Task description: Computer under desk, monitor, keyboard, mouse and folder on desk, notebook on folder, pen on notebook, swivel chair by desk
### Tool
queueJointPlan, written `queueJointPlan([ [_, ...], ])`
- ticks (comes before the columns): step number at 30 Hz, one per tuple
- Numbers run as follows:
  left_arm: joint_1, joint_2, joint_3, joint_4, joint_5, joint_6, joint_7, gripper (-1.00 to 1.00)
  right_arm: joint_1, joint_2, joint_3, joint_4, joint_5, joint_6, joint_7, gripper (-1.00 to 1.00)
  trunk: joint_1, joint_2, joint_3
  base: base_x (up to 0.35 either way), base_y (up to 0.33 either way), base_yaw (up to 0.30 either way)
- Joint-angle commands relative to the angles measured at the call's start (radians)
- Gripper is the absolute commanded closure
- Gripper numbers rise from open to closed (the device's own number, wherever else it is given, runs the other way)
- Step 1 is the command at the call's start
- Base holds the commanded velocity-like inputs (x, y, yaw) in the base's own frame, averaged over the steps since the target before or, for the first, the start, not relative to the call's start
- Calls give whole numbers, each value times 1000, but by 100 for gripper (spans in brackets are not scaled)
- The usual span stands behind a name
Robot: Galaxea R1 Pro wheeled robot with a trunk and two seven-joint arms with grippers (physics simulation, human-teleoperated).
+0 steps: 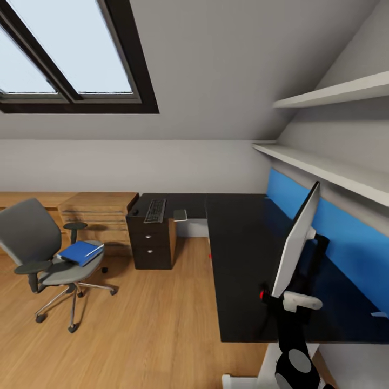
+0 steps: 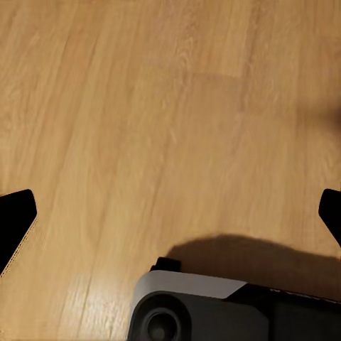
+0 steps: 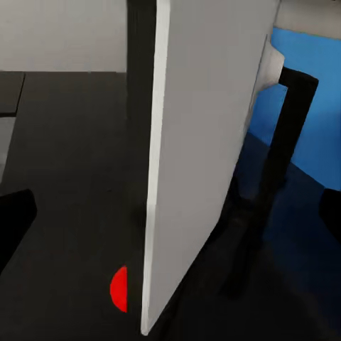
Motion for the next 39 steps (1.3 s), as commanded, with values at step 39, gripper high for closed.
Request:
queueJointPlan([
  [39,0,0,-3,4,7,-2,3,-100,-2,-1,-90,52,21,8,-55,-100,1,-2,-2,83,8,0],
])
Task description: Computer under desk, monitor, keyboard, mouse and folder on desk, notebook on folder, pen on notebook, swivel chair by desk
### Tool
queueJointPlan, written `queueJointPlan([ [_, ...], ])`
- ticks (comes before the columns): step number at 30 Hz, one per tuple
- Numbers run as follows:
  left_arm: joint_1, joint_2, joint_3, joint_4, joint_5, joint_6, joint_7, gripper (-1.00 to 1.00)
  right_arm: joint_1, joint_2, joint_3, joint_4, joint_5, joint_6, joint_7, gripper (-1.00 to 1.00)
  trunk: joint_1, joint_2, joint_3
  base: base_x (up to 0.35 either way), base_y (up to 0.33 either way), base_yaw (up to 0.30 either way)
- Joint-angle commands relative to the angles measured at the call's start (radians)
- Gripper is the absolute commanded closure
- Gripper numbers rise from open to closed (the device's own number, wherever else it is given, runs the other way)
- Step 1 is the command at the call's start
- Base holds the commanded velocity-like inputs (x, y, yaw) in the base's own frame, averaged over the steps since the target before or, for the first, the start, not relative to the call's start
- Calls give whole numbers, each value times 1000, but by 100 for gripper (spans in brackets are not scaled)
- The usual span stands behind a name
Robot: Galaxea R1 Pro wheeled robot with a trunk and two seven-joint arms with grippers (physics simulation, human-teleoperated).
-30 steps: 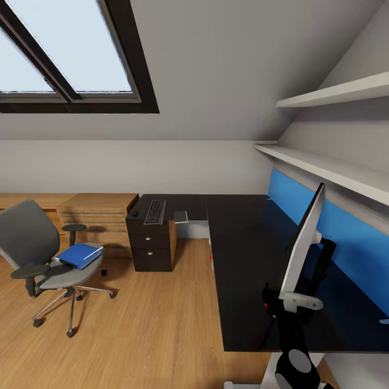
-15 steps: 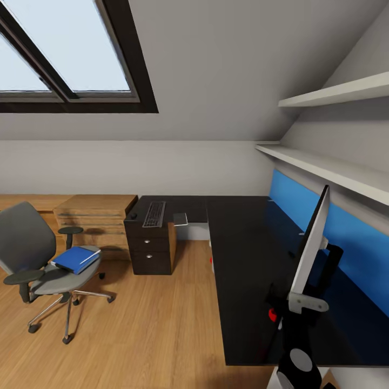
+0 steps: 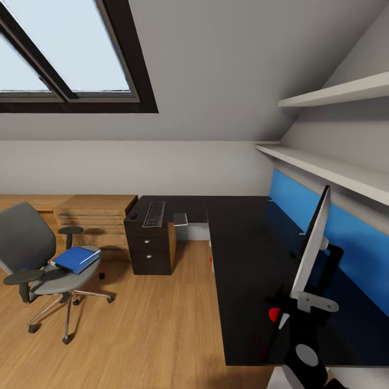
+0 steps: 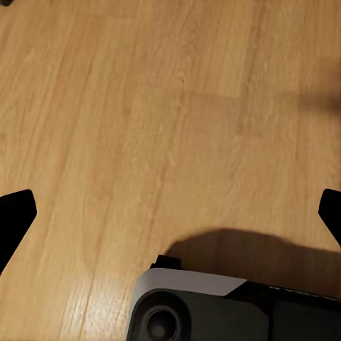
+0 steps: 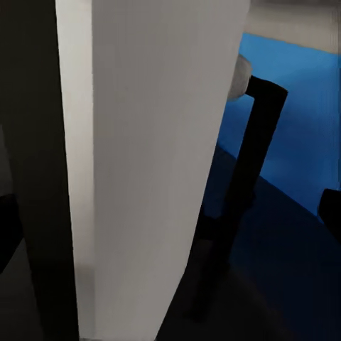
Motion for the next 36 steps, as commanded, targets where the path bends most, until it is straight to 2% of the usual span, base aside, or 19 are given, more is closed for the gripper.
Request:
queueJointPlan([
  [1,0,0,-3,-1,6,-2,5,-100,-2,-1,-4,6,-4,9,-7,-100,1,-2,-2,-13,-166,0],
  [25,0,0,-3,-2,4,-2,5,-100,-2,-1,-12,16,0,7,-6,-100,1,-2,-2,-33,-286,0],
  [31,0,0,-3,-1,5,-2,5,-100,-2,-1,-10,16,0,7,-5,-100,1,-2,-2,-16,-60,0],
  [36,0,0,-3,-2,5,-2,5,-100,-2,-1,-8,16,0,7,-4,-100,1,-2,-2,-248,-4,0],
])
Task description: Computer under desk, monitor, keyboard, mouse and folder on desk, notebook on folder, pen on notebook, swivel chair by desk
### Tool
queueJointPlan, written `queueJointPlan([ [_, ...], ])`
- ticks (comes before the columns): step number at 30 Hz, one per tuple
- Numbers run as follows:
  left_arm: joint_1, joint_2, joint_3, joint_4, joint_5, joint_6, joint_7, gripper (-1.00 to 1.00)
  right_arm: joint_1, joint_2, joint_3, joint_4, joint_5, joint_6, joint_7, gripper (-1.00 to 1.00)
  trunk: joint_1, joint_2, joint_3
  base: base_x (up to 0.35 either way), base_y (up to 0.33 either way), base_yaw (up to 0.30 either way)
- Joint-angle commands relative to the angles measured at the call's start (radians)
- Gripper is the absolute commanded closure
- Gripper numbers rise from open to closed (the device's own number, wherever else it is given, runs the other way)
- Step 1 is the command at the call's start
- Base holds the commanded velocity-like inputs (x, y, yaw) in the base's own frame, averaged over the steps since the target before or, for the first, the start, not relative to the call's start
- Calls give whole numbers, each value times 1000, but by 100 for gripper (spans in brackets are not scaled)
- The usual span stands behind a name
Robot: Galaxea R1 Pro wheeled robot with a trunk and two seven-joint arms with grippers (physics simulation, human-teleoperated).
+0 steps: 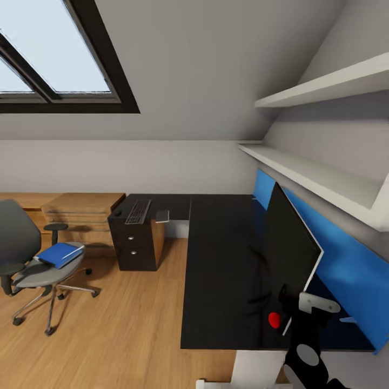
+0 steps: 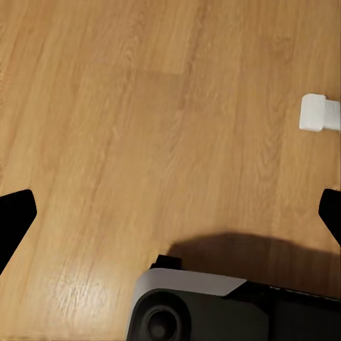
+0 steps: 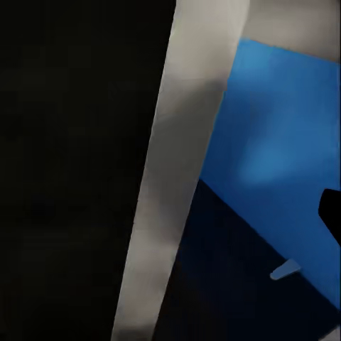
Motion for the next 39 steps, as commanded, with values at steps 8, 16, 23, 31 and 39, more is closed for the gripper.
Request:
queueJointPlan([
  [8,0,1,-1,-2,6,-2,4,-100,-2,-1,4,1,-3,9,-7,-100,0,-2,-2,-79,0,0],
  [16,0,1,-1,-2,6,-2,4,-100,-2,0,5,27,-4,9,-3,-100,0,-2,-2,-180,0,0],
  [23,0,0,-1,-2,6,-2,4,-100,-2,0,6,28,-4,8,-3,-100,0,-2,-2,-93,0,0],
  [31,0,0,-1,-2,6,-2,4,-100,-2,0,8,28,-6,8,5,-100,0,-2,-2,-162,-13,0],
  [39,0,0,-1,-2,6,-2,4,-100,-2,-2,4,50,-5,-63,108,-100,0,-2,-2,-7,-1,0],
])
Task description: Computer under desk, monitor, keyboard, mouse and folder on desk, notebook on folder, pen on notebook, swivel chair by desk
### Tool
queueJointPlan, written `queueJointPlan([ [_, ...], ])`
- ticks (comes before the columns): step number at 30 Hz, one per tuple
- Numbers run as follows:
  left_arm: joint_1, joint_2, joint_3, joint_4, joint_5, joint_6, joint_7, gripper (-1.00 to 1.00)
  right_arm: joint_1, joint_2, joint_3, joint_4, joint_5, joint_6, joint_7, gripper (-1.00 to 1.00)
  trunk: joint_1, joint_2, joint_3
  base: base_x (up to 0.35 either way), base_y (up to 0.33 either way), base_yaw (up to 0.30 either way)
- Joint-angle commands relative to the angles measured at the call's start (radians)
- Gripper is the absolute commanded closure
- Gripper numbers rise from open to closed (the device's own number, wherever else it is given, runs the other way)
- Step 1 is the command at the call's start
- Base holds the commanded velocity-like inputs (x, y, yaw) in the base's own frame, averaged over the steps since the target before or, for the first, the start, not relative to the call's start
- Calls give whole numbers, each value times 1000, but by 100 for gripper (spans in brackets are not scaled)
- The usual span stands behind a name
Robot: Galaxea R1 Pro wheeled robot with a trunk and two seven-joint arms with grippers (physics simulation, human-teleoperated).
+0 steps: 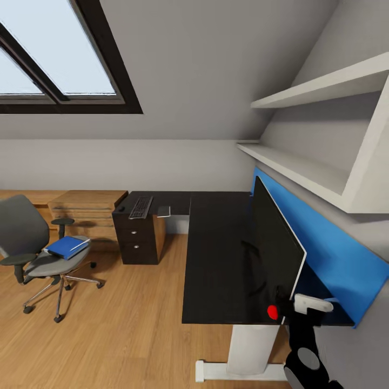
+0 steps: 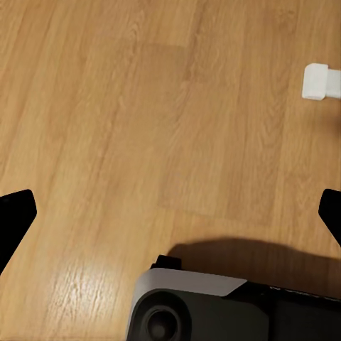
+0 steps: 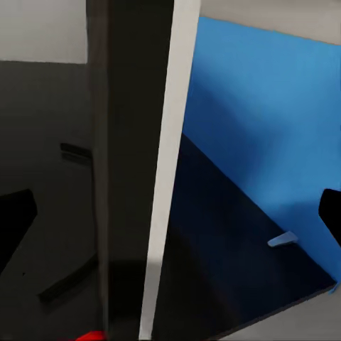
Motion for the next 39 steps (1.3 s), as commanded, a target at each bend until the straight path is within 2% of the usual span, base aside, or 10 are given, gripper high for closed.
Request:
queueJointPlan([
  [1,0,0,-3,-1,6,-2,4,-100,-2,-2,3,9,-5,-20,15,-100,1,-2,-2,0,0,0],
  [6,0,0,-3,-1,6,-2,4,-100,-2,-6,-3,63,-2,-90,120,-100,1,-2,-2,0,0,0],
  [8,0,0,-3,-1,6,-2,4,-100,-2,-6,-4,74,-2,-105,130,-100,1,-2,-2,0,0,0],
  [23,0,0,-3,-2,6,-2,4,-100,-2,-6,-1,88,29,-118,153,-100,1,-2,-2,8,0,0],
  [39,0,0,-3,-2,6,-3,4,-100,-2,-5,-1,109,31,-118,154,-100,1,-2,-2,221,0,0],
])
